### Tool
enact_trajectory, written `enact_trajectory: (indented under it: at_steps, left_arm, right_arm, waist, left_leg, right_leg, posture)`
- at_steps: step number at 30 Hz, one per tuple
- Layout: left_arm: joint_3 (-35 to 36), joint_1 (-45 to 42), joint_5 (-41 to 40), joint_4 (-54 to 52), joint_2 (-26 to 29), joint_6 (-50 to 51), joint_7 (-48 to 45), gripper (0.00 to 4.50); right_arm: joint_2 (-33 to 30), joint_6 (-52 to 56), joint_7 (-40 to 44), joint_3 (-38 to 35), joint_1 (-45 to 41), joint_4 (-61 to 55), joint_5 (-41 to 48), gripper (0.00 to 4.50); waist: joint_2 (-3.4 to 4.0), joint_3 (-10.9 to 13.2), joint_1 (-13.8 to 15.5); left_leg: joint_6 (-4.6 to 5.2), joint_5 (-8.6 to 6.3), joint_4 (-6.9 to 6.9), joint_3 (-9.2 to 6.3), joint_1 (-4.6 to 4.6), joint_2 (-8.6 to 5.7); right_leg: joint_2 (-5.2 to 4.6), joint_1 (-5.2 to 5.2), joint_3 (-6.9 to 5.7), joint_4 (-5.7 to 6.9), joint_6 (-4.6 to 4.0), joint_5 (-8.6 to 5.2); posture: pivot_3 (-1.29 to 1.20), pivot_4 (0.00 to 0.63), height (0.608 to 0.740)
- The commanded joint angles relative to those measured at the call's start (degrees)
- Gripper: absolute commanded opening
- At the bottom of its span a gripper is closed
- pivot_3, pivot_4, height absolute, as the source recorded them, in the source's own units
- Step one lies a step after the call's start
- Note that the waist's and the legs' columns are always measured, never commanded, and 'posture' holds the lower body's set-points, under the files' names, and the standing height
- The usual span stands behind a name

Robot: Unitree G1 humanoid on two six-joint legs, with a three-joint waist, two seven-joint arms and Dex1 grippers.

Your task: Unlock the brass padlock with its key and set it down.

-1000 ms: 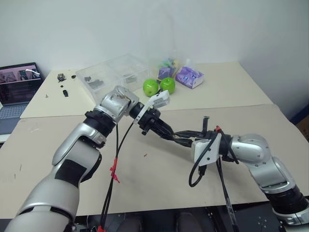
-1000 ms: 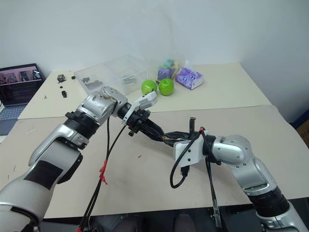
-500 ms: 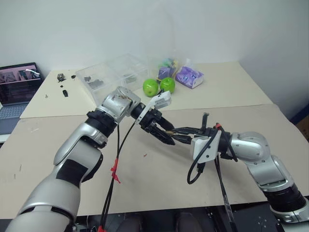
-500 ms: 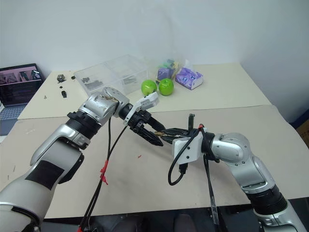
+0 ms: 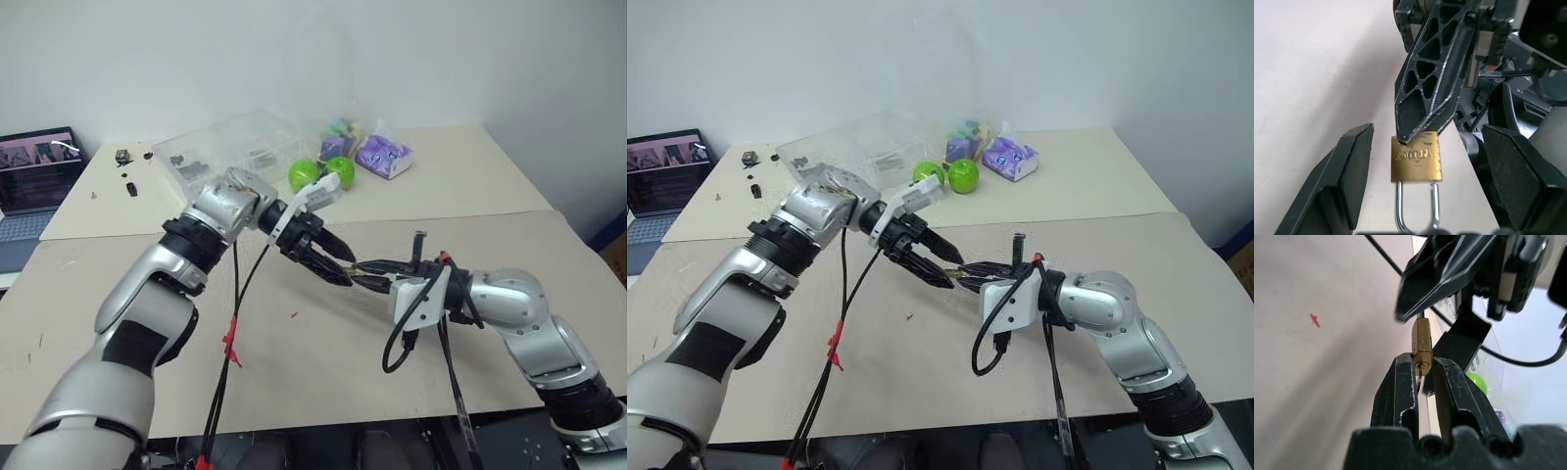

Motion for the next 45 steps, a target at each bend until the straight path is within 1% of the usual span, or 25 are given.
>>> enact_trajectory:
  at_steps: [1,3,6,9,11,14,16,24,28,32,33,34,35,37,38,39,40,41,43,45]
  left_arm:
    - [2.66,-3.05,2.43,1.61,1.29,-4.82,-0.04,3.72]
    - [5.11,-4.09,5.03,3.61,0.77,-7.6,1.1,3.72]
    - [9.79,-6.5,5.77,7.1,-0.75,-7.57,4.22,3.72]
    - [13.35,-6.85,7.74,9.59,-1.15,-11.45,6.46,3.72]
    - [15.09,-5.54,8.63,9.23,-1.19,-13.88,6.77,3.72]
    - [16.63,-2.77,10.59,7.62,-2.14,-17.48,9.86,3.72]
    - [15.99,0.67,11.84,3.54,-1.9,-20.39,8.79,3.72]
    - [17.21,7.51,11.71,-5.22,-3.05,-16.71,9.82,3.72]
    - [17.89,8.24,12.0,-6.74,-3.01,-14.87,10.72,3.72]
    - [18.89,6.86,12.09,-5.23,-2.78,-12.76,11.33,3.72]
    - [19.29,6.34,12.18,-4.5,-2.72,-12.44,11.54,3.2]
    - [19.52,6.02,12.33,-3.98,-2.63,-12.56,11.54,3.16]
    - [19.61,5.85,12.55,-3.59,-2.48,-12.91,11.45,2.94]
    - [19.71,5.7,13.16,-2.78,-2.45,-13.35,12.13,2.18]
    - [19.82,5.64,13.27,-2.49,-2.52,-13.31,12.23,1.88]
    - [19.94,5.6,13.29,-2.31,-2.63,-13.22,12.29,1.44]
    - [20.03,5.58,13.29,-2.22,-2.71,-13.18,12.24,1.17]
    - [20.06,5.78,13.06,-2.61,-2.85,-12.71,12.11,0.69]
    - [19.9,6.36,12.82,-3.62,-3.1,-11.96,12.11,0.02]
    - [19.33,7.55,13.02,-5.3,-3.23,-11.52,12.3,0.02]
  right_arm:
    - [-1.02,-1.5,-0.75,-3.04,-0.45,0.0,1.35,0.12]
    - [-1.14,-1.37,-0.95,-3.42,-0.56,0.56,1.47,0.12]
    - [-1.28,-1.31,-0.91,-3.97,-0.6,1.12,1.76,0.12]
    - [-1.39,-1.19,-0.94,-4.32,-0.63,1.24,2.08,0.12]
    - [-1.31,-0.85,-0.92,-4.32,-0.63,0.89,2.35,0.12]
    - [-1.07,-0.3,-0.83,-4.15,-0.59,0.32,2.58,0.12]
    - [-0.8,0.13,-0.83,-3.93,-0.89,0.14,2.63,0.12]
    - [-1.04,1.22,-0.28,-4.36,-2.04,-0.39,3.52,0.12]
    - [-1.32,1.21,-0.39,-4.45,-2.37,0.03,3.62,0.12]
    - [-1.63,0.86,-0.4,-4.7,-2.37,0.53,3.67,0.12]
    - [-1.69,0.8,-0.4,-4.68,-2.38,0.59,3.62,0.12]
    - [-1.74,0.77,-0.4,-4.65,-2.39,0.63,3.61,0.12]
    - [-1.78,0.75,-0.41,-4.61,-2.42,0.66,3.6,0.12]
    - [-1.8,0.65,-0.43,-4.55,-2.47,0.77,3.63,0.12]
    - [-1.76,0.64,-0.46,-4.49,-2.53,0.82,3.61,0.12]
    - [-1.72,0.66,-0.48,-4.44,-2.58,0.85,3.59,0.12]
    - [-1.69,0.68,-0.5,-4.4,-2.61,0.86,3.58,0.12]
    - [-1.61,0.75,-0.56,-4.36,-2.64,0.82,3.56,0.12]
    - [-1.47,0.91,-0.66,-4.3,-2.67,0.7,3.53,0.12]
    - [-1.46,0.98,-0.72,-4.35,-2.47,0.49,3.55,0.12]
  waist:
    - [0.0,0.0,0.07]
    - [0.0,0.0,0.18]
    - [-0.07,0.04,0.25]
    - [-0.08,0.04,0.25]
    - [-0.07,0.04,0.19]
    - [-0.06,0.04,0.1]
    - [-0.06,0.04,0.12]
    - [-0.07,0.04,0.37]
    - [-0.07,0.04,0.33]
    - [-0.07,0.04,0.27]
    - [-0.07,0.04,0.29]
    - [-0.07,0.04,0.3]
    - [-0.07,0.04,0.31]
    - [-0.07,0.04,0.28]
    - [-0.07,0.04,0.28]
    - [-0.07,0.04,0.28]
    - [-0.07,0.04,0.29]
    - [-0.07,0.04,0.31]
    - [-0.07,0.04,0.32]
    - [-0.07,0.04,0.31]
  left_leg:
    - [0.0,0.0,0.0,0.0,0.0,0.0]
    - [0.0,0.0,0.01,0.0,0.0,0.0]
    - [0.0,0.0,0.01,0.01,0.0,-0.02]
    - [0.0,0.0,0.01,0.01,-0.01,-0.03]
    - [0.0,0.0,0.0,0.01,0.0,-0.01]
    - [-0.01,0.0,-0.01,0.05,0.0,0.0]
    - [0.0,-0.01,-0.01,0.05,0.01,0.01]
    - [0.01,-0.01,0.02,0.09,0.01,0.01]
    - [0.02,-0.02,0.01,0.11,0.03,0.03]
    - [0.02,-0.02,0.0,0.11,0.04,0.03]
    - [0.02,-0.02,0.0,0.11,0.04,0.03]
    - [0.02,-0.02,0.01,0.11,0.04,0.03]
    - [0.02,-0.02,0.01,0.11,0.04,0.02]
    - [0.02,-0.02,0.01,0.11,0.04,0.02]
    - [0.02,-0.02,0.01,0.12,0.04,0.02]
    - [0.02,-0.02,0.0,0.12,0.04,0.02]
    - [0.02,-0.02,0.0,0.12,0.04,0.02]
    - [0.01,-0.02,0.0,0.12,0.04,0.02]
    - [0.01,-0.01,0.0,0.11,0.03,0.02]
    - [0.01,-0.02,0.0,0.12,0.03,0.01]
  right_leg:
    - [0.0,0.0,0.0,0.0,0.0,0.0]
    - [0.0,0.01,0.0,-0.01,0.0,0.0]
    - [-0.02,0.02,0.0,-0.05,0.0,0.0]
    - [-0.02,0.02,-0.01,-0.05,0.0,0.0]
    - [-0.03,0.02,0.0,-0.07,0.0,0.0]
    - [-0.03,0.0,0.08,-0.06,0.0,0.0]
    - [-0.03,0.0,0.1,-0.05,0.0,0.0]
    - [-0.04,0.0,0.16,0.0,-0.03,0.04]
    - [-0.02,0.0,0.2,0.0,-0.03,0.04]
    - [-0.02,-0.01,0.2,0.01,-0.03,0.04]
    - [-0.02,-0.01,0.2,0.01,-0.03,0.04]
    - [-0.02,-0.01,0.19,0.01,-0.03,0.04]
    - [-0.02,-0.01,0.19,0.01,-0.03,0.04]
    - [-0.02,-0.01,0.19,0.01,-0.03,0.04]
    - [-0.03,-0.01,0.2,0.0,-0.03,0.04]
    - [-0.02,-0.01,0.2,0.0,-0.03,0.04]
    - [-0.02,-0.01,0.2,0.0,-0.03,0.04]
    - [-0.02,-0.01,0.19,-0.01,-0.03,0.04]
    - [-0.03,-0.01,0.2,-0.01,-0.03,0.04]
    - [-0.04,-0.01,0.2,-0.02,-0.03,0.04]
  posture:
    - [0.0,0.15,0.74]
    - [0.0,0.15,0.74]
    - [0.0,0.15,0.74]
    - [0.0,0.15,0.74]
    - [0.0,0.15,0.74]
    - [0.0,0.15,0.74]
    - [0.0,0.15,0.74]
    - [0.0,0.15,0.74]
    - [0.0,0.15,0.74]
    - [0.0,0.15,0.74]
    - [0.0,0.15,0.74]
    - [0.0,0.15,0.74]
    - [0.0,0.15,0.74]
    - [0.0,0.15,0.74]
    - [0.0,0.15,0.74]
    - [0.0,0.15,0.74]
    - [0.0,0.15,0.74]
    - [0.0,0.15,0.74]
    - [0.0,0.15,0.74]
    - [0.0,0.15,0.74]
